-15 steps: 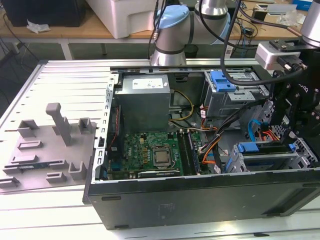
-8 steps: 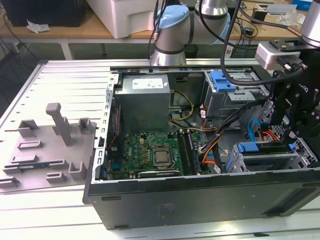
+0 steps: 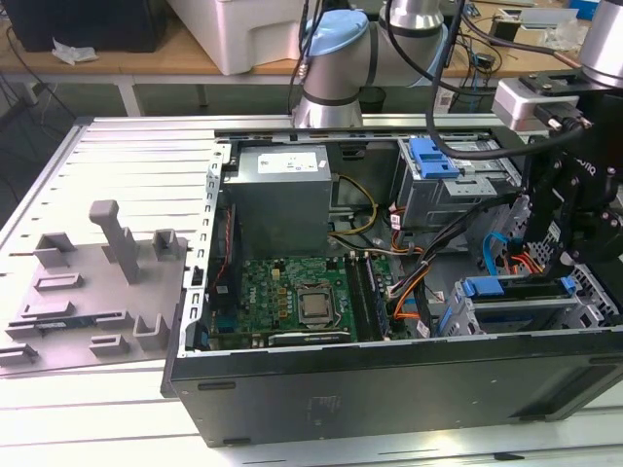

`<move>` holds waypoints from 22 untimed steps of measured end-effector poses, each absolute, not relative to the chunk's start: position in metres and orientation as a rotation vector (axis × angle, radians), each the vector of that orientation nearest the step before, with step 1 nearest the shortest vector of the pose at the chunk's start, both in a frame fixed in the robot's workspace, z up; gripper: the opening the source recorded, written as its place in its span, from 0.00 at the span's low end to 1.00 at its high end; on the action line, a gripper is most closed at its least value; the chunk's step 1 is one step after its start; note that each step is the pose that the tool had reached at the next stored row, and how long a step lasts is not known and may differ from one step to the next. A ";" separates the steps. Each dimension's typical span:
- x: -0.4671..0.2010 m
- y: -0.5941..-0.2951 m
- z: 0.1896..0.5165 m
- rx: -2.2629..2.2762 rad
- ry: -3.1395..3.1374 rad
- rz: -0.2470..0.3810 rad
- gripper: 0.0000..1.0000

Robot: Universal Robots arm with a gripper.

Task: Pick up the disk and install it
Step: 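Insert the second disk wire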

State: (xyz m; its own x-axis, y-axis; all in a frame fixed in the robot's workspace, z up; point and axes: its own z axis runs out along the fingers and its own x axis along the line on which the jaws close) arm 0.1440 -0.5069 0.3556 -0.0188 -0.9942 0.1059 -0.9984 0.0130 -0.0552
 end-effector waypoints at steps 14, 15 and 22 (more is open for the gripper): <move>0.138 -0.498 0.362 2.172 -2.207 0.182 0.40; 0.138 -0.498 0.362 2.172 -2.207 0.182 0.40; 0.130 -0.490 0.362 2.167 -2.210 0.183 0.34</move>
State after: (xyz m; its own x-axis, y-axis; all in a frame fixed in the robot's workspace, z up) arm 0.1302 -0.4897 0.3620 -0.0224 -0.9935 0.1120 -0.9983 0.0163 -0.0553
